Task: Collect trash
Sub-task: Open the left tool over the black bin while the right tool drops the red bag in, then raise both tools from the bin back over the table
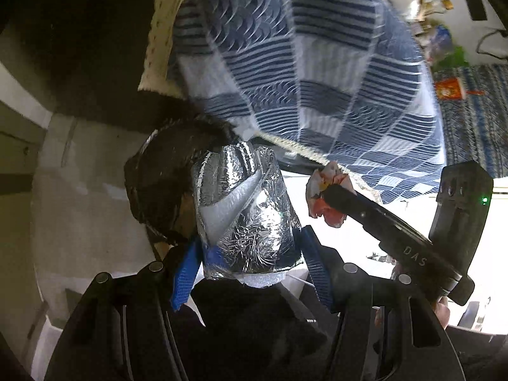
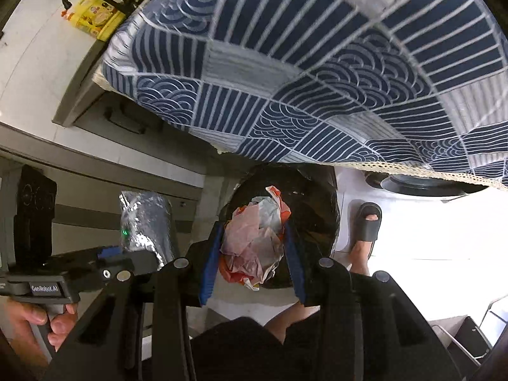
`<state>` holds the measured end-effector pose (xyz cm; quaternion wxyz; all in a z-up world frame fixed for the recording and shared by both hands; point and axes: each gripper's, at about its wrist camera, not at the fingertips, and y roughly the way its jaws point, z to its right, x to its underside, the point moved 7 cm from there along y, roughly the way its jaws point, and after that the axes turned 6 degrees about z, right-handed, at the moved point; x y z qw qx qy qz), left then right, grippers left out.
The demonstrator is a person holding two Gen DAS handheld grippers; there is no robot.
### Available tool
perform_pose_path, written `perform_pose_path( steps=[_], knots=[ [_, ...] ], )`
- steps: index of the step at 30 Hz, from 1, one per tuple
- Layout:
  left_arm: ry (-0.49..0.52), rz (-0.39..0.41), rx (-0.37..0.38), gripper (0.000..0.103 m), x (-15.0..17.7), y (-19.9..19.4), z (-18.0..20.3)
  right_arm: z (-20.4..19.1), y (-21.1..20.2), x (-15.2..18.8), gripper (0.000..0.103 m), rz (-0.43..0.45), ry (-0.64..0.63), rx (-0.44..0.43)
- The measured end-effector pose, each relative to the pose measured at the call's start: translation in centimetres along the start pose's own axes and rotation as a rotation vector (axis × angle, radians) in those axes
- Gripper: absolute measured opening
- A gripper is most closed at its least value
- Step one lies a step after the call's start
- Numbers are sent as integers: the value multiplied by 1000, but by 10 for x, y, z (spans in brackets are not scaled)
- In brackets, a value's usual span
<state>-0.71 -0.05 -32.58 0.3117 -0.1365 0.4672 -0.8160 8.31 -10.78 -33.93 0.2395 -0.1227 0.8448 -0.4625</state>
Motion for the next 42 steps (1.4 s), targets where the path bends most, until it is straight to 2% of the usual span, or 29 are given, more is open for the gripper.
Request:
perform_pose_path(
  steps=[9, 15, 18, 19, 20, 23, 31, 34, 38, 42],
  knots=[
    [-89, -61, -23, 59, 4, 55, -41, 31, 59, 9, 40, -53, 70, -17],
    [-133, -44, -9, 59, -12, 69, -48, 44, 75, -1, 40, -21, 100, -25],
    [-137, -58, -32, 61, -12, 76, -49, 47, 78, -7, 45, -15, 125, -50],
    [-138, -65, -37, 63, -11, 77, -49, 46, 78, -9, 52, -13, 134, -64],
    [-132, -82, -55, 66, -10, 80, -50, 45, 75, -11, 62, -4, 152, -90],
    [-76, -85, -120, 80, -8, 79, -49, 42, 65, -16, 70, 29, 162, -113],
    [-88, -67, -141, 84, -15, 65, -52, 43, 44, -21, 73, 51, 160, -75],
    [-71, -55, -133, 85, -18, 54, -44, 42, 36, -18, 84, 57, 156, -66],
    [-48, -8, -141, 92, -25, 36, -35, 41, 18, -17, 85, 81, 157, -49],
    [-17, 25, -148, 93, -29, 19, -26, 41, -4, -18, 85, 115, 172, -39]
  ],
)
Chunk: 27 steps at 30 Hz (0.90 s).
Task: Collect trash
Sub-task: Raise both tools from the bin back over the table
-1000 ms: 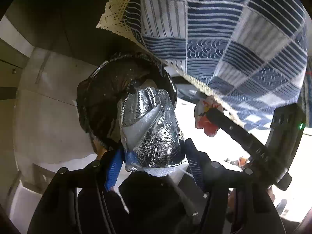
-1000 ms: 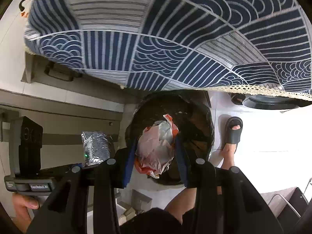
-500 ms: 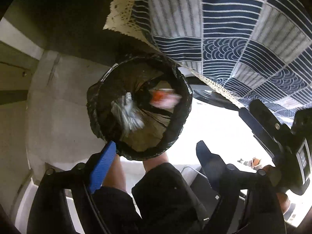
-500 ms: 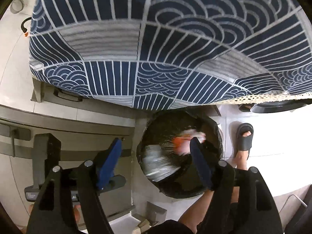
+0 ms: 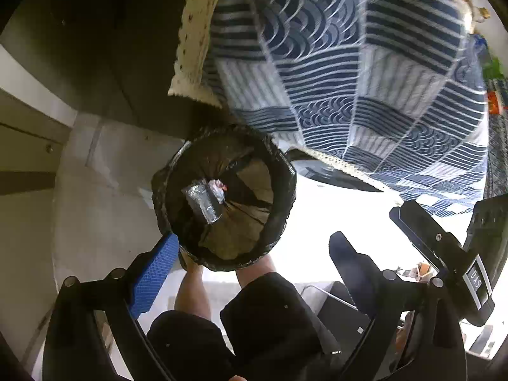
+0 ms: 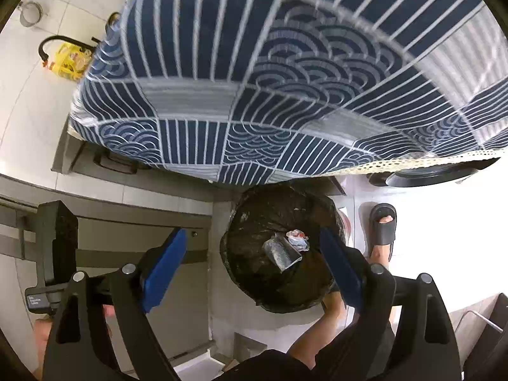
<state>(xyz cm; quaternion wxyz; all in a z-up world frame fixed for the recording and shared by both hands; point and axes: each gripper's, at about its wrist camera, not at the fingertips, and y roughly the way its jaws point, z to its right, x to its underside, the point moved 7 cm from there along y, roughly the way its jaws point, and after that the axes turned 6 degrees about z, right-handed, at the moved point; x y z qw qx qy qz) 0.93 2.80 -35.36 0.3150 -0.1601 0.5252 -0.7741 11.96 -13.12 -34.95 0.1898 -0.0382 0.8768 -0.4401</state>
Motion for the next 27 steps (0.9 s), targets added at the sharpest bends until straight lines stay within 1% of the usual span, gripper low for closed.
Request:
perform_pose_path(
  steps=[1, 2, 3, 11, 16, 19, 22, 27],
  knots=[
    [9, 13, -3, 94, -2, -7, 2, 0, -7, -1, 87, 13, 4, 4],
    [18, 25, -5, 96, -4, -14, 4, -2, -13, -3, 98, 24, 5, 3],
    [21, 31, -6, 96, -5, -18, 6, -4, -19, -4, 99, 38, 5, 2],
    [91, 138, 17, 96, -25, -71, 37, -20, -79, -28, 99, 173, -24, 13],
    [145, 221, 27, 96, -46, -108, 62, -27, -127, -59, 99, 302, -43, 21],
    [171, 256, 31, 96, -58, -121, 77, -31, -150, -79, 99, 376, -58, 21],
    [188, 286, 36, 96, -73, -134, 93, -33, -166, -100, 99, 427, -70, 18],
    [222, 323, 38, 96, -100, -146, 119, -35, -181, -133, 99, 476, -91, 3]
  ],
)
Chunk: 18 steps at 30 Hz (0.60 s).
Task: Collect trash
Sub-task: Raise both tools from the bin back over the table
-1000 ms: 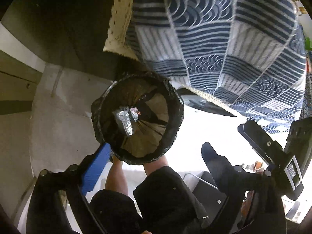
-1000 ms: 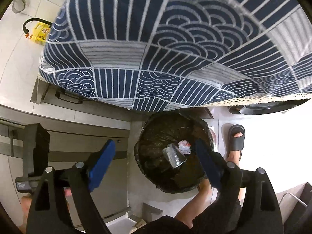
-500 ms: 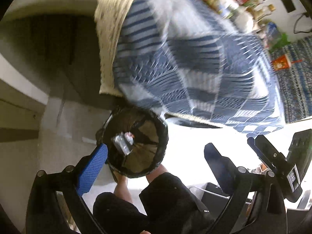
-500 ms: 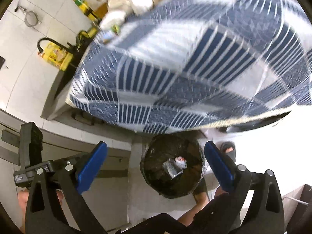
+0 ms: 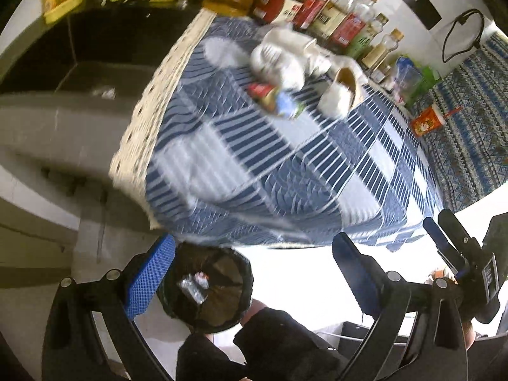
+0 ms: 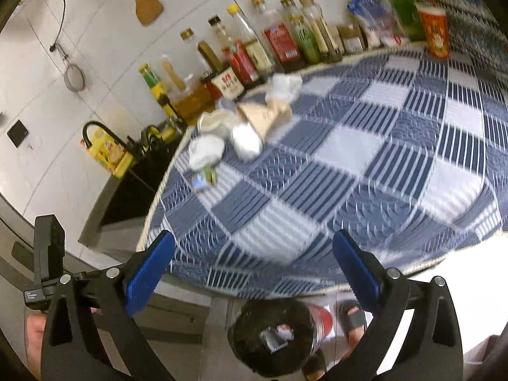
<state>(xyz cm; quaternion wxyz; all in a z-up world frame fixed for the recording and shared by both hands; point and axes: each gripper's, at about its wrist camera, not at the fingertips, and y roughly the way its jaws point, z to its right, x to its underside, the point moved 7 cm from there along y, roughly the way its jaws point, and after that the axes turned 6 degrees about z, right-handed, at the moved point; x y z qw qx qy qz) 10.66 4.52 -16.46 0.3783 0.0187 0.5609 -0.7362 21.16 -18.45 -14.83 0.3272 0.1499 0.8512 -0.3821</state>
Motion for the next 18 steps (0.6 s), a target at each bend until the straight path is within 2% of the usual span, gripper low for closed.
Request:
perform_pose_path(
  steps=[10, 14, 18],
  knots=[
    [-30, 14, 24, 96, -58, 30, 34, 18, 38, -68, 99, 8, -23, -48],
    [-62, 8, 14, 96, -76, 49, 40, 27, 63, -86, 99, -18, -52, -58],
    [-96, 2, -19, 95, -89, 67, 38, 32, 95, -103, 99, -84, -98, -105]
  ],
)
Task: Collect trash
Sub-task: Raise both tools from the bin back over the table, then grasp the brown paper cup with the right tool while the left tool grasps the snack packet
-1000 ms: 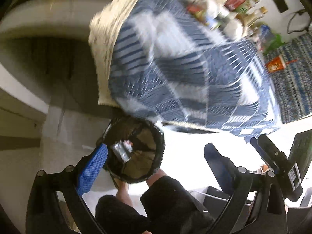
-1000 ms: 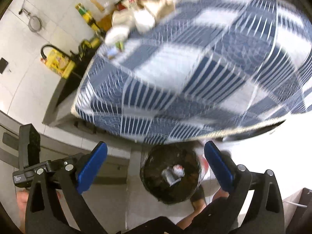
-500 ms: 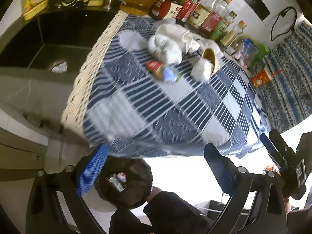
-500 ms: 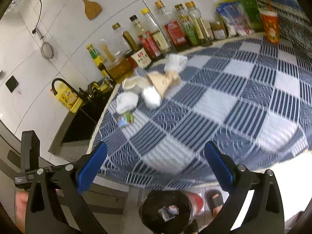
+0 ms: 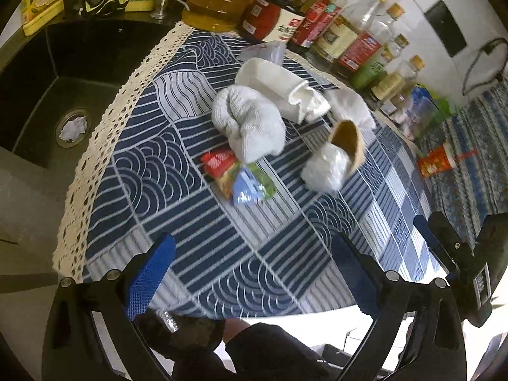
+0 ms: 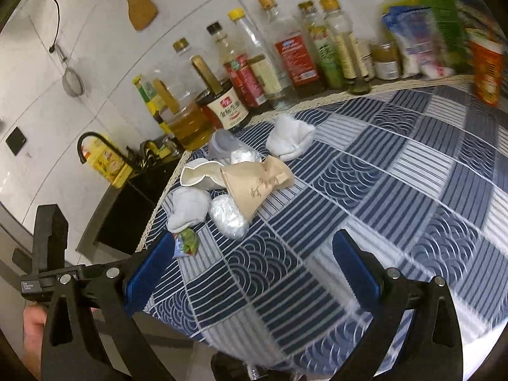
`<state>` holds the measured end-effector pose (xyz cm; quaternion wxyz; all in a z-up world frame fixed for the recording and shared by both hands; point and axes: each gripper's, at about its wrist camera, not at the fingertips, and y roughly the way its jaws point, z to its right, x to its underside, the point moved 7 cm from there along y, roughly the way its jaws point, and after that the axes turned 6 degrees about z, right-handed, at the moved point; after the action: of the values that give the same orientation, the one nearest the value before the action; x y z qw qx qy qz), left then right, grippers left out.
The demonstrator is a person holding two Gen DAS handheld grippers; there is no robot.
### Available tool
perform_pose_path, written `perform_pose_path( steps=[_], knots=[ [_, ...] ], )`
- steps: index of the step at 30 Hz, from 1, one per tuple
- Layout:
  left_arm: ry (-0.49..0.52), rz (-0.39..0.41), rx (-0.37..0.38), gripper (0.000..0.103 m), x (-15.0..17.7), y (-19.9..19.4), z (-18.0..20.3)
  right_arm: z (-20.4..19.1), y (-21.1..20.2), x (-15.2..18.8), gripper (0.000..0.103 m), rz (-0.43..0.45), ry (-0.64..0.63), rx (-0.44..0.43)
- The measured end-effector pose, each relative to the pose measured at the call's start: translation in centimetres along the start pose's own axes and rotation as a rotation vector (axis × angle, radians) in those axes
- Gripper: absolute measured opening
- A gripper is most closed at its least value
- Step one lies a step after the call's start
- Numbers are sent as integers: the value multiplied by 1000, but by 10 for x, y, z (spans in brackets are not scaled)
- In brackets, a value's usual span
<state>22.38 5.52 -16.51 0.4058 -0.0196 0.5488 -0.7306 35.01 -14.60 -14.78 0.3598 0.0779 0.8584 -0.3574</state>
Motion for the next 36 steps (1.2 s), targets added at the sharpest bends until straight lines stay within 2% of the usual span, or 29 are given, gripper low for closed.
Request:
perform_pose_path(
  steps=[7, 13, 17, 22, 24, 28, 29, 33, 36],
  knots=[
    [-52, -26, -70, 95, -12, 33, 0, 7, 46, -22, 99, -128, -75, -119],
    [-57, -33, -158, 95, -20, 51, 1, 10, 81, -35, 99, -197, -147, -160],
    [-78, -30, -197, 95, -25, 57, 1, 7, 97, -42, 99, -195, -247, -148],
    [-55, -42, -262, 95, -29, 66, 2, 9, 120, -40, 99, -253, -276, -164],
    [-53, -49, -275, 88, -30, 70, 3, 8, 126, -39, 99, -277, -276, -191],
    [-52, -33, -319, 83, -33, 75, 0, 8, 134, -34, 96, -314, -285, -218],
    [-64, -40, -325, 77, -32, 78, -2, 8, 135, -32, 81, -324, -281, -231],
    [-47, -26, -352, 57, -34, 76, 1, 6, 135, -27, 80, -336, -310, -249],
    [-44, -22, -352, 52, -35, 75, 1, 7, 132, -27, 80, -316, -303, -247]
  ],
)
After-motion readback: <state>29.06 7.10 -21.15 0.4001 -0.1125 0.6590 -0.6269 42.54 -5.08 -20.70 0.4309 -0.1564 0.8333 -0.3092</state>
